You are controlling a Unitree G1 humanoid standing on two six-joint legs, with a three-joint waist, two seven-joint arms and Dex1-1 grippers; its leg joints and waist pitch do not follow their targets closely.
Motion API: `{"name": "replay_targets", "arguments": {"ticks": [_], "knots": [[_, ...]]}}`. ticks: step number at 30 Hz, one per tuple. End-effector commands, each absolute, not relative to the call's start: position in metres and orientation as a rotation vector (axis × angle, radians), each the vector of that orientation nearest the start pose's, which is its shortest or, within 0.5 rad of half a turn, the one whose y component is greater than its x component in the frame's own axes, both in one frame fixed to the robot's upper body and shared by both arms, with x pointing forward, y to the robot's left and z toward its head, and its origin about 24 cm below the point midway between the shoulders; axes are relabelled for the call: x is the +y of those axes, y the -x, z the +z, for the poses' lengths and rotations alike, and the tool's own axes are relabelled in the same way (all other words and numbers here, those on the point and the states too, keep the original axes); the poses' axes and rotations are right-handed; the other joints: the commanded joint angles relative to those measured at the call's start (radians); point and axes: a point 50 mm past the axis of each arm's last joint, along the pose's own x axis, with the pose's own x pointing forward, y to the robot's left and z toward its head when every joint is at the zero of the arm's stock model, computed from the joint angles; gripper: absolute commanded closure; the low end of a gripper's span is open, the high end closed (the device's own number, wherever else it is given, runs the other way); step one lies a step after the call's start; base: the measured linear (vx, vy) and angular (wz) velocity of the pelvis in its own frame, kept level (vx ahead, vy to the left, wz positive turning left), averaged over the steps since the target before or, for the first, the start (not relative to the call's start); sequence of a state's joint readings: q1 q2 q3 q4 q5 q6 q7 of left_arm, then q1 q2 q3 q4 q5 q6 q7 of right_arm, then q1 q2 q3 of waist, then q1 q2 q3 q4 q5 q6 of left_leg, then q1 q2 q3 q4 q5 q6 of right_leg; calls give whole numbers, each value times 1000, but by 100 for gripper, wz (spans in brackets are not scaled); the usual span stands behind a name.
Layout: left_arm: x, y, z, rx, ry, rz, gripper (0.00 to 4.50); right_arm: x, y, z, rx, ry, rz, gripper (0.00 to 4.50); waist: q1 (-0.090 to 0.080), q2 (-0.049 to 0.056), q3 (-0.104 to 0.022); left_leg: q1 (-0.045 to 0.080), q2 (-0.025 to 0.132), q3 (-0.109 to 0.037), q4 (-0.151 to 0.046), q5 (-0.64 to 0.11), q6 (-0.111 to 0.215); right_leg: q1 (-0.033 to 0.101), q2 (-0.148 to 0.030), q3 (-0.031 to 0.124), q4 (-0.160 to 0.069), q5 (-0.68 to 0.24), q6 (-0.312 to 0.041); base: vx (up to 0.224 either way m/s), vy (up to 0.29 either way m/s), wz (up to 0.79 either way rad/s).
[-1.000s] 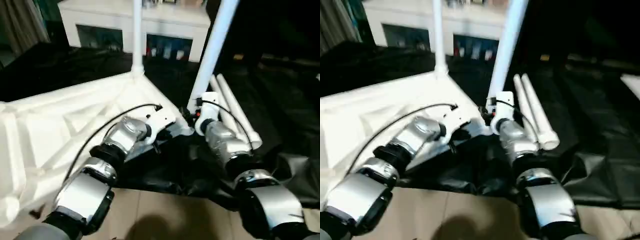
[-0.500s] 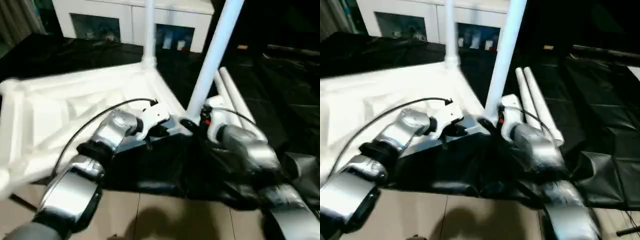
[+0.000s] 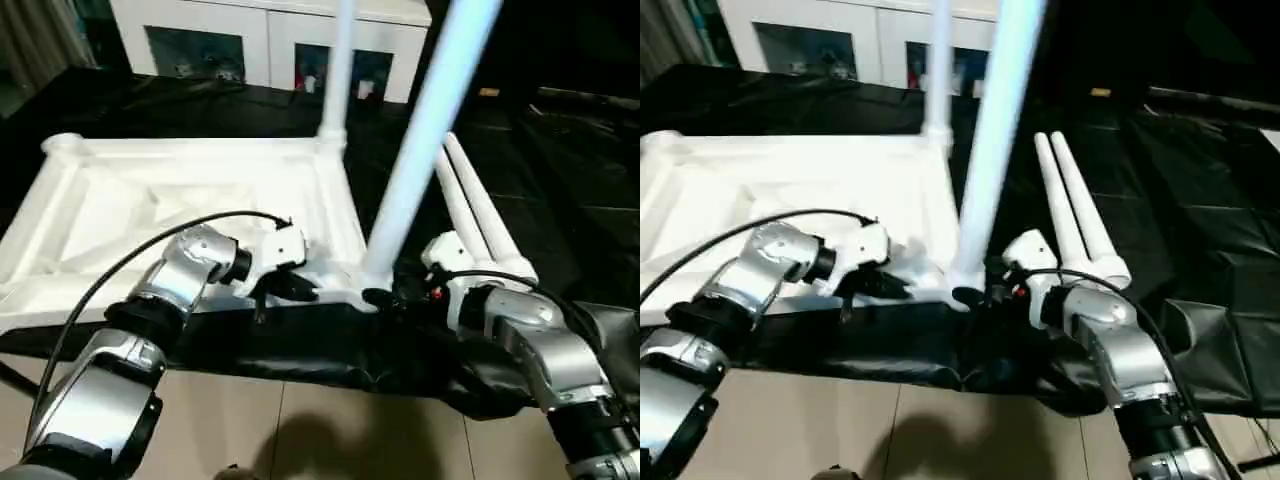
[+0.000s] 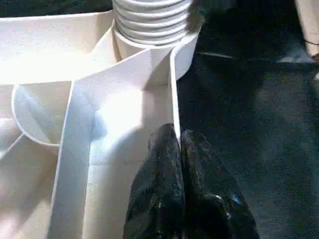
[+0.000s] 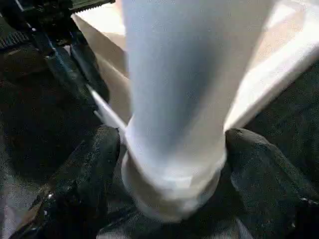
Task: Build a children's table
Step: Insert table leg to table base, then rotate leg to tighten
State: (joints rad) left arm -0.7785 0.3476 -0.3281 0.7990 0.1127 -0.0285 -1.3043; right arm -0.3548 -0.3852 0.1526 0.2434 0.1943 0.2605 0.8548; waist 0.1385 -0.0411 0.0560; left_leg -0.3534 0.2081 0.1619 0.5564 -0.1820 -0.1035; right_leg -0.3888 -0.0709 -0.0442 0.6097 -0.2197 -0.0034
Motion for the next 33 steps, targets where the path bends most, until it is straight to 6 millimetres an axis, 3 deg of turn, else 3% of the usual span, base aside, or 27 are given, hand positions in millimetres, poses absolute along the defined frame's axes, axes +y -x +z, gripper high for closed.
{"name": "replay_targets", "arguments": {"ticks": [1, 7, 16, 28, 31, 33], "knots": [[112, -333, 76, 419, -591, -1529, 450, -152, -301, 60, 267, 178, 944, 95, -6, 4, -61, 11, 20, 10, -48, -73, 49, 56, -61, 38, -43, 176, -262, 0, 0, 0], [111, -331, 77, 419, -588, -1544, 450, -148, -302, 55, 277, 208, 979, 95, -4, 2, -63, 6, 20, 11, -45, -60, 58, 57, -61, 37, -37, 178, -258, 0, 0, 0], [113, -333, 77, 425, -591, -1529, 450, -147, -304, 49, 293, 238, 1016, 169, -5, 0, -63, 6, 18, 13, -40, -55, 80, 56, -61, 37, -35, 172, -263, 0, 0, 0], [118, -333, 75, 444, -572, -1500, 450, -147, -306, 42, 297, 206, 1008, 178, -5, -5, -64, 4, 17, 13, -36, -33, 97, 56, -60, 36, -31, 183, -273, 0, 0, 0], [118, -341, 71, 469, -535, -1352, 450, -147, -310, 32, 307, 106, 863, 178, -7, -3, -60, 4, 19, 12, -39, -61, 90, 52, -64, 36, -35, 141, -277, 0, 0, 0], [115, -351, 67, 479, -508, -1190, 450, -145, -315, 23, 324, 28, 704, 178, -14, 1, -55, 7, 19, 12, -45, -117, 53, 47, -65, 38, -43, 43, -270, 0, 0, 0]]}}
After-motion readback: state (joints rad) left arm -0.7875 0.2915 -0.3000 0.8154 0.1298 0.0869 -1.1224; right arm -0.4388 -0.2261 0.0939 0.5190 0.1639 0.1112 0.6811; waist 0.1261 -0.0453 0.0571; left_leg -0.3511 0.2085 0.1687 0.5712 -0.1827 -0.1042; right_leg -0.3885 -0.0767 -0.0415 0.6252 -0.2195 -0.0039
